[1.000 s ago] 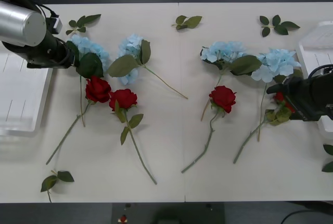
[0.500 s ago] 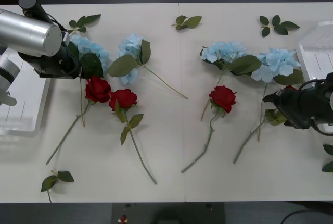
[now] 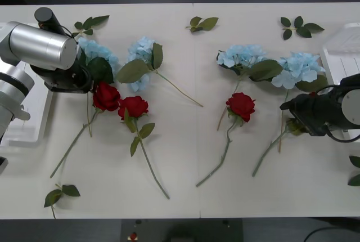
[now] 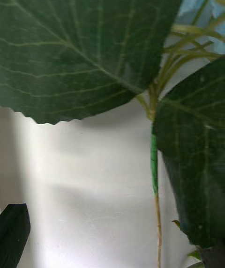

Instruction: Put the red flowers into the right box and the blue flowers into the left box

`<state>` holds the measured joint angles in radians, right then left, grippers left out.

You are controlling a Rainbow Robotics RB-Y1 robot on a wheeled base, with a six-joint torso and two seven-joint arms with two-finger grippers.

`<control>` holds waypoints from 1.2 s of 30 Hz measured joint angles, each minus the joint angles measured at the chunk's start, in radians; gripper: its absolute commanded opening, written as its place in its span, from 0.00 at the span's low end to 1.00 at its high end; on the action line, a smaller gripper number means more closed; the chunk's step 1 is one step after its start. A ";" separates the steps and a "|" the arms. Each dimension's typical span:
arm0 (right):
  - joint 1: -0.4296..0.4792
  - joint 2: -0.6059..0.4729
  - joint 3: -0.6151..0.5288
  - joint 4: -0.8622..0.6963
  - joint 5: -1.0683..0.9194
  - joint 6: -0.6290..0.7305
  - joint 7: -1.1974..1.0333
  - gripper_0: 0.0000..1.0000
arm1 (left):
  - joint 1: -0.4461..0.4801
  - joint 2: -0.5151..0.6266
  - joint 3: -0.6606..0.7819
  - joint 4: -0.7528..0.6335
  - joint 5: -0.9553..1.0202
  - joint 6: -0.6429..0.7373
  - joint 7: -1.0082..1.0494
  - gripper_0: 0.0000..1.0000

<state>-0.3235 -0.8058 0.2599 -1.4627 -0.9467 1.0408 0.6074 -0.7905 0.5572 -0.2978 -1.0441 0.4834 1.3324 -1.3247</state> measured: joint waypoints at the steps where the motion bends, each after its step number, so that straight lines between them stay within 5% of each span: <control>1: -0.008 0.000 0.007 0.005 0.006 0.000 0.000 0.87 | 0.000 -0.005 0.000 0.002 -0.011 0.000 0.000 1.00; 9: -0.036 0.000 0.051 0.031 0.013 -0.018 0.000 0.63 | 0.000 -0.026 0.000 0.035 -0.036 -0.020 0.033 1.00; 13: -0.036 0.000 0.051 0.031 0.033 -0.021 0.000 0.34 | 0.000 -0.026 0.000 0.064 -0.036 -0.053 0.033 1.00; 15: -0.036 0.000 0.051 0.031 0.034 -0.028 0.000 0.27 | 0.000 -0.026 -0.002 0.068 -0.036 -0.060 0.033 1.00; 16: -0.036 0.000 0.051 0.031 0.034 -0.032 0.000 0.26 | 0.000 -0.026 -0.005 0.068 -0.036 -0.062 0.033 0.93; 20: -0.036 0.000 0.052 0.031 0.035 -0.035 0.000 0.11 | 0.000 -0.026 -0.032 0.068 -0.036 -0.064 0.035 0.27; 23: -0.036 0.000 0.052 0.035 0.043 -0.039 0.000 0.02 | 0.000 -0.026 -0.045 0.068 -0.036 -0.064 0.057 0.01; 36: -0.036 0.000 0.052 0.044 0.049 -0.069 0.001 0.00 | 0.000 -0.026 -0.046 0.068 -0.032 -0.077 0.062 0.00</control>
<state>-0.3593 -0.8055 0.3123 -1.4183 -0.8978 0.9716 0.6083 -0.7905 0.5310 -0.3437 -0.9761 0.4512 1.2553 -1.2624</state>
